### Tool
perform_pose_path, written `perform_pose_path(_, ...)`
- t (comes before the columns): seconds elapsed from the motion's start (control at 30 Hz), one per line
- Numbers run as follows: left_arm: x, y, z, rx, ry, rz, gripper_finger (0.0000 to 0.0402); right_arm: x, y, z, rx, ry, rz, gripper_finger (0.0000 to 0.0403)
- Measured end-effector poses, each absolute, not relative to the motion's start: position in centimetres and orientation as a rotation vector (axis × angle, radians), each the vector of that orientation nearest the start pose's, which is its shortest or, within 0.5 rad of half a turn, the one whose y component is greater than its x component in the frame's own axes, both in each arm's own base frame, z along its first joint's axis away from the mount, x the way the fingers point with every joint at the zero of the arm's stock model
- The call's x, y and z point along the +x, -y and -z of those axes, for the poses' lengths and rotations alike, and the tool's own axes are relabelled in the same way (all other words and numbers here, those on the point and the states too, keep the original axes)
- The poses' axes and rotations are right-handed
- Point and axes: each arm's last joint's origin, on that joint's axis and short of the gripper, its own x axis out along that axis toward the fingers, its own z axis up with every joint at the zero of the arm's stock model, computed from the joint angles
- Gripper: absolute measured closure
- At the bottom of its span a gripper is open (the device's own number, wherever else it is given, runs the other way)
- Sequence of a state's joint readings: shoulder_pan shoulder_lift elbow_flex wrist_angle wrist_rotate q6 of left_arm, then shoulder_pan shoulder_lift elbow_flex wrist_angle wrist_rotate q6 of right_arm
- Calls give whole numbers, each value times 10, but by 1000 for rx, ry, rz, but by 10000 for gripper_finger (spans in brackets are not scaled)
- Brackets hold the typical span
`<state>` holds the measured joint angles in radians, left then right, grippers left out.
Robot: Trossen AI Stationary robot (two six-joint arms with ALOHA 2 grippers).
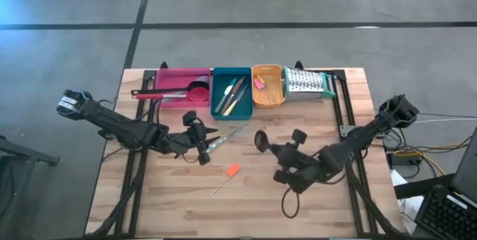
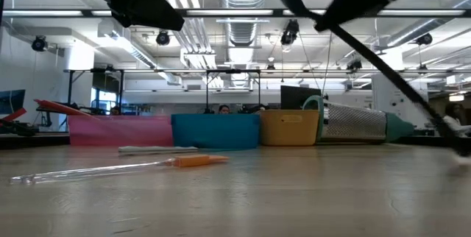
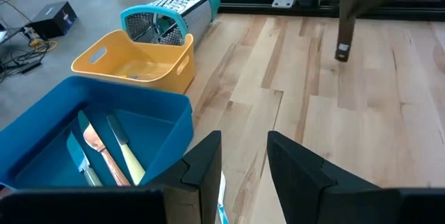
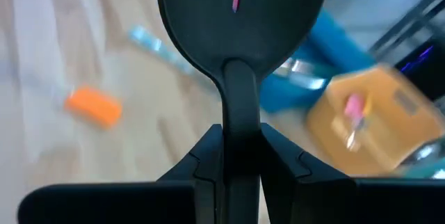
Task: Pick & Place Kitchen Items
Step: Put the black serving spoon with holes into the pink bin
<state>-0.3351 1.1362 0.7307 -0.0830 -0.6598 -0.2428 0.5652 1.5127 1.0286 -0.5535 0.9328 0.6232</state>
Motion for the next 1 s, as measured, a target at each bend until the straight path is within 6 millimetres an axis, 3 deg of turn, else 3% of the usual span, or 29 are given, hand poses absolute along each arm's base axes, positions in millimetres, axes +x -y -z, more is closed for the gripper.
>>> perform_pose_path(0.13,230,61,-259,-4,-387,-367,280,265,-138,-238,-166,-464,626,352)
perform_pose_path(0.33,231,62,-261,-31,-357,-373,280,264,-133,-245,-220,-215,907,352)
perform_pose_path(0.5,238,63,-264,-15,-306,-373,280,265,-129,-252,-240,-137,1011,352)
perform_pose_path(0.87,291,76,-252,66,-127,-405,280,284,-109,-277,-225,-137,1107,352)
perform_pose_path(1.0,316,82,-234,56,-107,-423,280,288,-105,-288,-232,-144,1124,352)
